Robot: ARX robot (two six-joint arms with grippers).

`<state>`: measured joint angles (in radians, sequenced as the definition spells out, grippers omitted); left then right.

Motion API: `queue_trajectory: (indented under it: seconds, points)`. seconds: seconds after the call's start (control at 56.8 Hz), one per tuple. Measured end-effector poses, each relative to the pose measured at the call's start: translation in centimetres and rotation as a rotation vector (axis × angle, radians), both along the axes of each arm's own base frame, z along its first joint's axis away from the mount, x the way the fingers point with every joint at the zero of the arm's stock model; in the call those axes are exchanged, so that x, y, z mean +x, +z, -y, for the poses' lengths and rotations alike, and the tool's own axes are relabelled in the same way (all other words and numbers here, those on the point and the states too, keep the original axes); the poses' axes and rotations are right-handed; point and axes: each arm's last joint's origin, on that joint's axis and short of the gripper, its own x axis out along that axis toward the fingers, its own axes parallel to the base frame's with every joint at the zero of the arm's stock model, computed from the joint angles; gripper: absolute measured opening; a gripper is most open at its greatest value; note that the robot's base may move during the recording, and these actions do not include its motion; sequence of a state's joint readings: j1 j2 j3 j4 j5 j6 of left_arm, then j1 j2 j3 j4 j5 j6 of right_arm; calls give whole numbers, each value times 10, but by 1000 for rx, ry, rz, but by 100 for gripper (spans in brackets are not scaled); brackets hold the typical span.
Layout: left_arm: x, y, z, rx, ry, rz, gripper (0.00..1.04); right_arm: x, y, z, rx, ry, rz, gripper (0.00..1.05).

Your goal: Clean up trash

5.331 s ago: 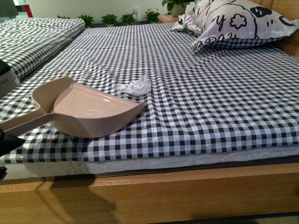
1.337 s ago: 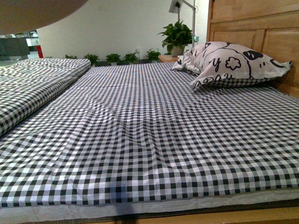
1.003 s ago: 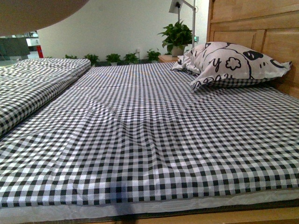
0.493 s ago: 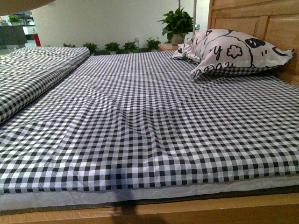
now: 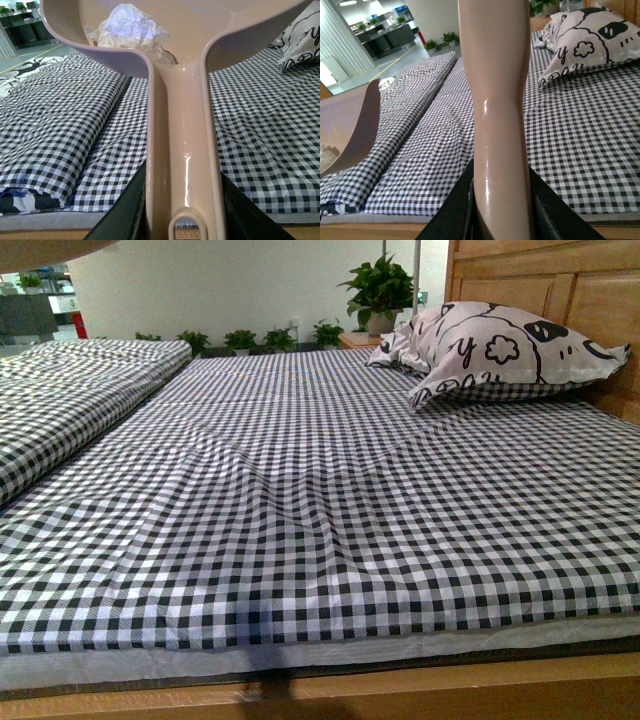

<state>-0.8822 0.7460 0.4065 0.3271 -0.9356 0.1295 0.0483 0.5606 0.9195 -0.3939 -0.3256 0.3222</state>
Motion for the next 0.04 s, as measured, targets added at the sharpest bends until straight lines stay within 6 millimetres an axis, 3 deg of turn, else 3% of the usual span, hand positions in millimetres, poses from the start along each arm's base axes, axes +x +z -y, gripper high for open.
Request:
queue_trajectory:
  seconds: [0.035]
  points:
    - [0,0,0,0,0,0,27,0,0,0,0,0,0,21]
